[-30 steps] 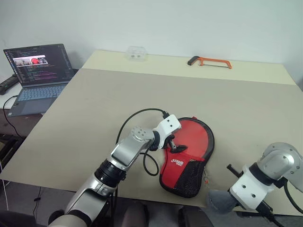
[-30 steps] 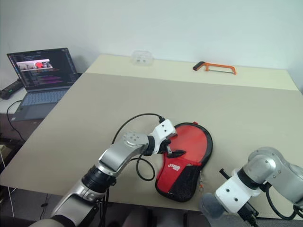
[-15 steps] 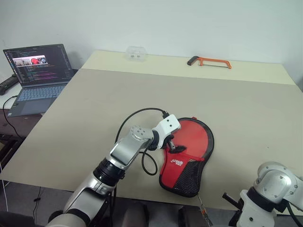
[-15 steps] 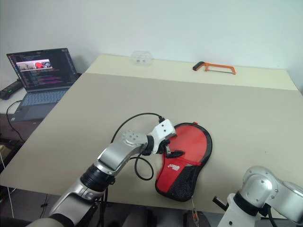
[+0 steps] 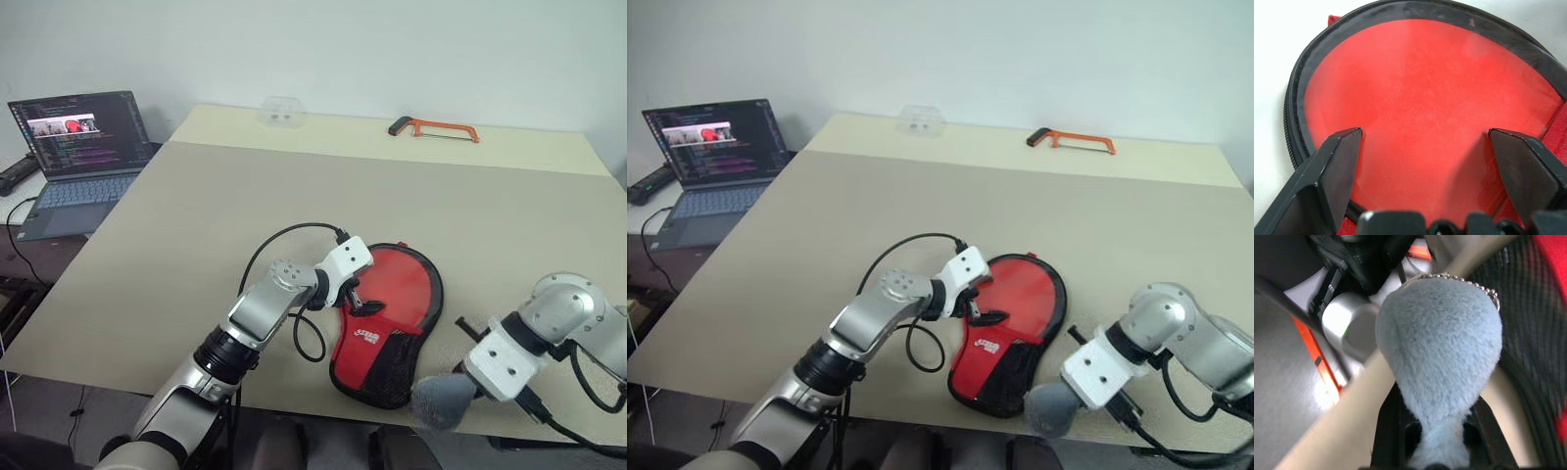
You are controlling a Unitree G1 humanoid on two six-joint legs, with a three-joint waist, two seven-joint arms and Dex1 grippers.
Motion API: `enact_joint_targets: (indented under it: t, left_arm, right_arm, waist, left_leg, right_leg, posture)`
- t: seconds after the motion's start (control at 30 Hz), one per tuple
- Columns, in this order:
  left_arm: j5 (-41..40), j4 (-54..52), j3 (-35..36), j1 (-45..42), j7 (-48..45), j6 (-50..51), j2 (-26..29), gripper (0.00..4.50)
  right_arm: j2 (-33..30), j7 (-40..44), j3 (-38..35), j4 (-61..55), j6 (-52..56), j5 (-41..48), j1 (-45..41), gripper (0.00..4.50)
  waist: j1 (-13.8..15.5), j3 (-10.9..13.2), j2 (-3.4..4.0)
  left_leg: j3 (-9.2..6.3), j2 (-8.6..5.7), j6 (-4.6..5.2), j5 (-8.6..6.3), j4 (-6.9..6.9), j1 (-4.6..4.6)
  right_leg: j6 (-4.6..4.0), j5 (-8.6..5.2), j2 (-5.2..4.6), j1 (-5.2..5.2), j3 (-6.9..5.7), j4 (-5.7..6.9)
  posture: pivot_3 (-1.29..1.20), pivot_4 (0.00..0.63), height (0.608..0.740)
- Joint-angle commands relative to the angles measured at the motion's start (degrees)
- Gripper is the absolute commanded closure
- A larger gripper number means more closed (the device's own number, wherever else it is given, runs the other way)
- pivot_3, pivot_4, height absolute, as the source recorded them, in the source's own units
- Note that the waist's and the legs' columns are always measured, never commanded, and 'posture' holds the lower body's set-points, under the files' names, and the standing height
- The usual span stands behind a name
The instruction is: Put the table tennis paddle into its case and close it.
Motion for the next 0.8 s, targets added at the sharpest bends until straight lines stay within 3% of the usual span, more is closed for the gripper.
enact_joint_targets:
  t: [0.03,0.3,0.5,0.6,0.73,0.8]
  left_arm:
    - [-0.8,0.9,1.3,1.2,-0.9,-1.4,-0.1,0.00]
    - [-7.8,-7.2,9.3,1.1,-9.4,-7.9,5.4,0.00]
    - [-15.0,-13.5,19.0,-1.7,-18.0,-10.3,15.3,0.00]
    - [-21.5,-15.4,26.4,-1.2,-22.1,-7.4,21.5,0.00]
    - [-29.2,-14.9,40.0,4.7,-30.4,-3.8,35.2,0.00]
    - [-31.5,-13.3,44.7,6.5,-31.0,-1.1,39.5,0.00]
  right_arm:
    - [-1.0,3.9,-0.5,0.4,1.4,-0.2,-0.7,2.79]
    - [-5.3,4.0,-4.9,7.7,2.7,6.5,-2.2,0.03]
    - [-7.9,4.0,-14.3,18.6,8.4,14.5,-2.2,0.03]
    - [-7.6,2.3,-23.2,21.4,16.3,22.7,-0.9,0.03]
    - [-7.4,-0.7,-42.6,24.8,24.0,28.6,9.1,0.03]
    - [-5.8,-1.1,-52.2,23.8,27.3,29.8,15.5,0.03]
  waist:
    - [0.0,0.0,0.00]
    - [-0.2,0.1,0.02]
    - [-0.3,0.3,0.00]
    - [-0.4,0.4,0.00]
    - [-0.8,0.5,0.00]
    - [-0.7,0.5,-0.01]
  left_leg:
    - [0.00,0.01,0.00,0.00,0.00,0.00]
    - [0.07,0.04,0.00,0.00,-0.03,-0.06]
    - [0.08,0.04,0.00,0.00,-0.04,-0.07]
    - [0.11,0.06,0.00,0.00,-0.06,-0.09]
    - [0.08,0.10,0.00,0.00,-0.14,-0.14]
    - [0.08,0.10,-0.02,-0.01,-0.16,-0.16]
  right_leg:
    - [0.00,0.00,0.00,0.00,0.00,0.00]
    - [0.00,0.00,-0.01,-0.12,0.03,0.03]
    - [-0.01,0.00,-0.08,-0.11,0.01,0.00]
    - [-0.01,0.00,-0.09,-0.15,0.01,0.00]
    - [-0.06,-0.05,-0.09,-0.21,-0.06,-0.01]
    - [-0.05,-0.08,-0.09,-0.21,-0.11,-0.04]
  posture:
    - [0.00,0.150,0.740]
    - [0.00,0.150,0.740]
    - [0.00,0.150,0.740]
    - [0.00,0.150,0.740]
    - [0.00,0.150,0.740]
    - [0.00,0.150,0.740]
